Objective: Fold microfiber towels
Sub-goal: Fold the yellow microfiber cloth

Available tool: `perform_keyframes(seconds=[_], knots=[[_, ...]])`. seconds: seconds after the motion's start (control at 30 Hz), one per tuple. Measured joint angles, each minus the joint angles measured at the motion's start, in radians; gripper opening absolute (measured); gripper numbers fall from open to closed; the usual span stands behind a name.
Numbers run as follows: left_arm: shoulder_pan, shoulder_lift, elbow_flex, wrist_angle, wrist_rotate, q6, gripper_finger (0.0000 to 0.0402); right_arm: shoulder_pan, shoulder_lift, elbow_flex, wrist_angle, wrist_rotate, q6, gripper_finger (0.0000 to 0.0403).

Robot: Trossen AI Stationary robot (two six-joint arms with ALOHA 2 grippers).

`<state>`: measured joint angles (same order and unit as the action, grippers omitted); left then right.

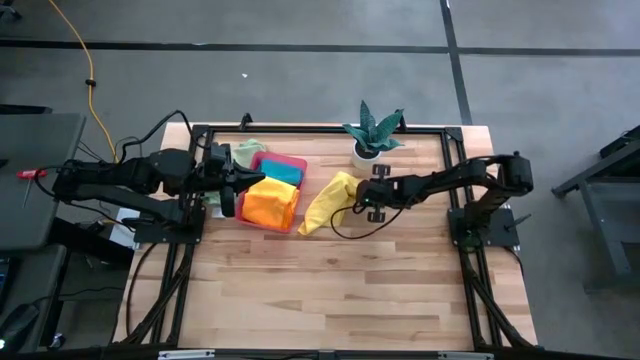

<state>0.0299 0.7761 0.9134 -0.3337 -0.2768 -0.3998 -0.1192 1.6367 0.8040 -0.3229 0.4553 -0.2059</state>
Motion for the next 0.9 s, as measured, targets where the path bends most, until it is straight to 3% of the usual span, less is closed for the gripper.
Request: perform_keyframes(seconds=[0.2,0.37,0.5,0.73,0.9], knots=[[0.000,0.000,0.000,-0.002,0.000,0.002,0.0000,-0.008,0.000,0.008,-0.024,-0.061,0.026,0.0010],[0.000,0.000,0.000,-0.001,0.000,-0.018,0.0000,-0.007,-0.029,0.114,-0.219,-0.119,0.108,0.0003],[0.000,0.000,0.000,0.001,0.000,-0.034,0.0000,0.002,-0.136,0.217,-0.352,-0.206,0.187,0.0002],[0.000,0.044,0.000,0.012,0.000,-0.008,0.0000,0.029,-0.360,0.372,-0.451,-0.475,0.378,0.0001],[0.000,0.163,0.000,0.092,0.004,0.048,0.0001,0.057,-0.433,0.443,-0.452,-0.479,0.578,0.0000]])
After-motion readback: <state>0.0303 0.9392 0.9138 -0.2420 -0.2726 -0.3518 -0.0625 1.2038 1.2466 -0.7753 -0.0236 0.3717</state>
